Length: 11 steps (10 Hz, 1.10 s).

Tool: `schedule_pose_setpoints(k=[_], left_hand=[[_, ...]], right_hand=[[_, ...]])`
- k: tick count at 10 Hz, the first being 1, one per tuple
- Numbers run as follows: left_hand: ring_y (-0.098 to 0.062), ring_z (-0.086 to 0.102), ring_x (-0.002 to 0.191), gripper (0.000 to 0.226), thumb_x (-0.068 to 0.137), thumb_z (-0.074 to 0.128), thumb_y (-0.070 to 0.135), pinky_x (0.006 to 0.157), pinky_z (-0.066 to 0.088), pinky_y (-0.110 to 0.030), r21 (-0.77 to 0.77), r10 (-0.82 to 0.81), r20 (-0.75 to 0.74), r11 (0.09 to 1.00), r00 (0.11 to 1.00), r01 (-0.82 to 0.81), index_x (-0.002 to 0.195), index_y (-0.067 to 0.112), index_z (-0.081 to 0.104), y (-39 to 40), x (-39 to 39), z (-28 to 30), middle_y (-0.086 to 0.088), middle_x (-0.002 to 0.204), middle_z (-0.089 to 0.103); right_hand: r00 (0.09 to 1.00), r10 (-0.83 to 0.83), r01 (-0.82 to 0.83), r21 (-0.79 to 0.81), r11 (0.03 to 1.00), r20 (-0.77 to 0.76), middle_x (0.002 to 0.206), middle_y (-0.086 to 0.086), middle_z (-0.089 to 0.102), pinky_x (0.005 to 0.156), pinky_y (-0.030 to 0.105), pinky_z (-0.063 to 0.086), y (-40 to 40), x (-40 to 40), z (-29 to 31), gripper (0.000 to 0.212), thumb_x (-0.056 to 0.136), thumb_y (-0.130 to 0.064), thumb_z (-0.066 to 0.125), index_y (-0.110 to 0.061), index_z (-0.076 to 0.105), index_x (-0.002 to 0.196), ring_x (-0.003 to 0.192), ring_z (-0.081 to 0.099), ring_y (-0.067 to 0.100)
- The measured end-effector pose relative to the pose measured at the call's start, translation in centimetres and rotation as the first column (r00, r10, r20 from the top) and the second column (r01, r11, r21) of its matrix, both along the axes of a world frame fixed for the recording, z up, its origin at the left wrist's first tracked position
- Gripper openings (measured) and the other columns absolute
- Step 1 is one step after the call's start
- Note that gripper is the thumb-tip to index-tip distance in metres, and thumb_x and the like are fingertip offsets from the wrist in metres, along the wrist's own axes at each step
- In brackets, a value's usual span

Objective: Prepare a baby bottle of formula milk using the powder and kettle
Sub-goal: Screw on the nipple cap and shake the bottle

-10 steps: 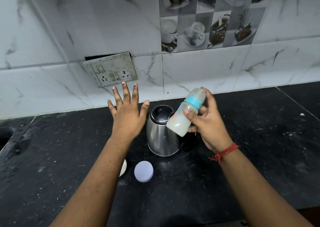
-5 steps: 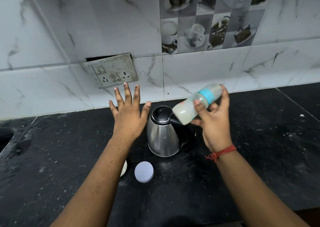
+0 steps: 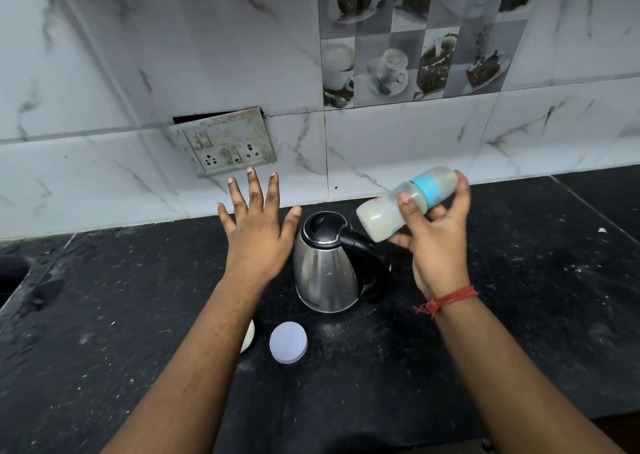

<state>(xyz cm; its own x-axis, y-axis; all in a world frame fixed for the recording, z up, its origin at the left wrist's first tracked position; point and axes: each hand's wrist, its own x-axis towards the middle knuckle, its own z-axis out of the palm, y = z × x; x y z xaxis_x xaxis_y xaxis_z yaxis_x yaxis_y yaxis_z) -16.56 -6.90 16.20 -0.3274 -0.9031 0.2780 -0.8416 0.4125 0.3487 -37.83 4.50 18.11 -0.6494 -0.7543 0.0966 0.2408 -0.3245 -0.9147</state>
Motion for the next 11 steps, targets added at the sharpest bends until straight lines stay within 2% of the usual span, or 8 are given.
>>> schedule_pose_setpoints(k=[1,2,3,5,6,7,9,11], left_hand=[[-0.031,-0.029,0.155,0.085,0.093,0.004,0.075,0.124,-0.009,-0.065,0.0,0.003,0.004,1.0,1.0,-0.003,0.165,0.031,-0.003,-0.1,0.0,0.0,-0.002,0.171,-0.023],[-0.032,-0.027,0.156,0.086,0.092,0.004,0.075,0.124,-0.008,-0.065,-0.006,0.003,0.0,1.0,1.0,-0.003,0.166,0.031,-0.001,-0.1,-0.2,0.0,-0.004,0.172,-0.02],[-0.033,-0.026,0.157,0.087,0.092,0.004,0.076,0.124,-0.008,-0.065,-0.007,0.0,-0.009,1.0,1.0,0.0,0.166,0.03,0.001,0.0,-0.2,0.0,-0.004,0.173,-0.019],[-0.033,-0.027,0.156,0.086,0.093,0.005,0.075,0.124,-0.008,-0.066,-0.004,0.009,-0.01,1.0,1.0,-0.009,0.166,0.031,-0.001,-0.1,0.0,-0.1,-0.003,0.172,-0.021],[-0.032,-0.027,0.156,0.086,0.093,0.005,0.076,0.124,-0.008,-0.065,-0.006,0.008,-0.013,1.0,1.0,-0.008,0.166,0.031,0.0,-0.1,-0.2,0.0,-0.003,0.172,-0.02],[-0.032,-0.027,0.156,0.087,0.091,0.003,0.076,0.125,-0.008,-0.065,-0.004,0.009,-0.002,1.0,1.0,-0.009,0.166,0.031,-0.002,-0.2,-0.3,0.1,-0.003,0.172,-0.021],[-0.031,-0.028,0.156,0.086,0.092,0.004,0.076,0.124,-0.009,-0.065,-0.001,0.009,-0.012,1.0,1.0,-0.009,0.166,0.031,-0.001,0.0,-0.2,0.0,-0.002,0.172,-0.022],[-0.032,-0.027,0.156,0.088,0.091,0.002,0.077,0.125,-0.008,-0.065,-0.003,0.005,-0.013,1.0,1.0,-0.005,0.166,0.031,0.0,0.2,-0.5,0.1,-0.003,0.173,-0.02]], right_hand=[[0.998,0.041,-0.039,0.043,0.998,-0.051,0.126,0.008,0.062,0.066,0.043,0.062,0.1,0.3,-0.5,0.087,0.091,-0.01,0.073,-0.037,0.019,0.154,0.099,0.073,0.019],[0.927,0.342,-0.32,0.147,0.936,-0.156,0.125,0.004,0.065,0.064,0.038,0.062,0.6,1.2,-1.0,0.089,0.087,-0.002,0.073,-0.042,0.025,0.151,0.1,0.073,0.022],[0.94,0.313,-0.3,0.107,0.948,-0.134,0.124,0.003,0.066,0.065,0.039,0.062,0.6,0.9,-0.6,0.091,0.086,-0.003,0.073,-0.04,0.025,0.152,0.103,0.073,0.022],[0.999,-0.01,0.011,0.023,1.0,-0.038,0.128,0.009,0.062,0.07,0.047,0.063,0.2,-0.4,-0.1,0.091,0.089,-0.013,0.074,-0.039,0.017,0.155,0.1,0.073,0.017],[0.968,0.221,-0.206,0.124,0.971,-0.122,0.122,0.006,0.065,0.062,0.037,0.061,0.5,0.4,-0.9,0.09,0.088,-0.005,0.073,-0.04,0.021,0.154,0.1,0.072,0.02],[0.95,0.283,-0.269,0.113,0.956,-0.131,0.122,0.006,0.066,0.063,0.034,0.06,0.7,0.5,-1.0,0.093,0.087,-0.001,0.072,-0.04,0.022,0.154,0.1,0.073,0.019],[0.997,-0.037,0.039,0.025,0.999,-0.067,0.129,0.006,0.062,0.069,0.042,0.063,0.6,-0.4,0.1,0.091,0.091,-0.01,0.072,-0.038,0.014,0.156,0.098,0.073,0.01],[0.928,0.322,-0.283,0.208,0.936,-0.188,0.119,0.003,0.067,0.058,0.034,0.06,1.0,0.8,-1.1,0.091,0.086,-0.008,0.075,-0.043,0.024,0.152,0.092,0.074,0.014]])
